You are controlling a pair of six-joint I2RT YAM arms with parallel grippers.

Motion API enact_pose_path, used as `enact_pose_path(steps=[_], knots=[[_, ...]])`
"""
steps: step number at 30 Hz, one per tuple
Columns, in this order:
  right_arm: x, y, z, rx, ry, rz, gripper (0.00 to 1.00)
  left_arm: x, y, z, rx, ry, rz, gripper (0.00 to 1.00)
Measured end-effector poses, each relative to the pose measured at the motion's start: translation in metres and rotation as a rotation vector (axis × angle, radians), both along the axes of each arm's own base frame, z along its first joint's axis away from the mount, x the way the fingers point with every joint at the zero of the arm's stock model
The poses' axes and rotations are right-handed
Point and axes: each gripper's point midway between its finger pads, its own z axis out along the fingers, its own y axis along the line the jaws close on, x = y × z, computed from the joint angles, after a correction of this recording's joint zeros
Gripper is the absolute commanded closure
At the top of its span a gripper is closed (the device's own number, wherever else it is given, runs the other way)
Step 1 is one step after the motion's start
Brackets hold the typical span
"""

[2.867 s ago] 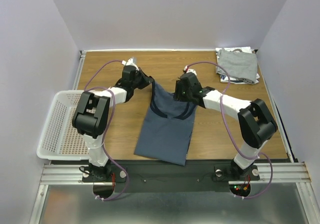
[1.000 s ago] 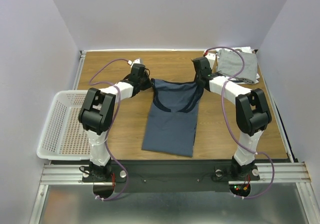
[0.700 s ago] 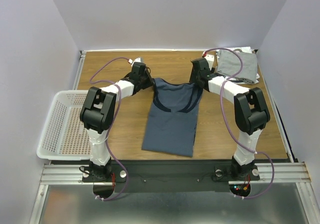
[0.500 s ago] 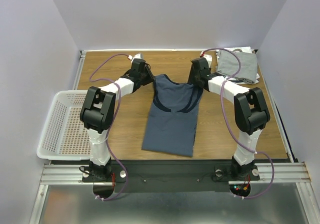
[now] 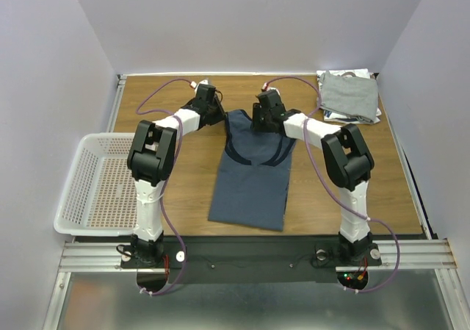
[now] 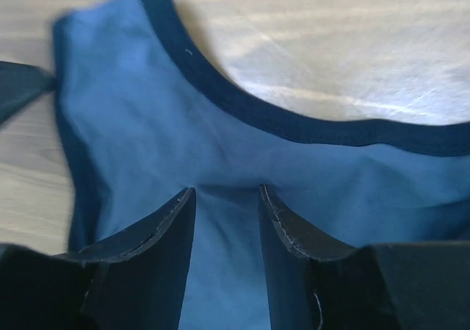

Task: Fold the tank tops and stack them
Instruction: Fold the tank top

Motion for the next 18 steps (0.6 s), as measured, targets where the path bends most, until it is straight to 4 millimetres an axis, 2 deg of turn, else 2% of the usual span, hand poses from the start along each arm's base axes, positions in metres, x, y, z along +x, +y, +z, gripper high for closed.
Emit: enact_pose_path(steps=[4, 5, 10, 14, 18], knots=[[-0.001, 0.001, -0.026, -0.008, 0.050, 0.006, 0.54, -0.004, 0.005, -0.005, 0.018, 0.025, 0.013, 0.62], [0.002, 0.002, -0.029, -0.008, 0.051, 0.003, 0.50, -0.004, 0.006, -0.006, 0.018, 0.029, 0.016, 0.62], [0.020, 0.001, -0.024, -0.028, 0.011, -0.030, 0.35, 0.000, 0.002, -0.004, 0.002, 0.029, 0.002, 0.61], [0.029, 0.001, -0.025, -0.043, -0.008, -0.049, 0.34, 0.007, -0.004, -0.001, -0.022, 0.017, -0.016, 0.60], [0.031, 0.000, -0.025, -0.049, -0.012, -0.056, 0.34, 0.014, -0.008, -0.009, -0.042, 0.030, -0.025, 0.60]])
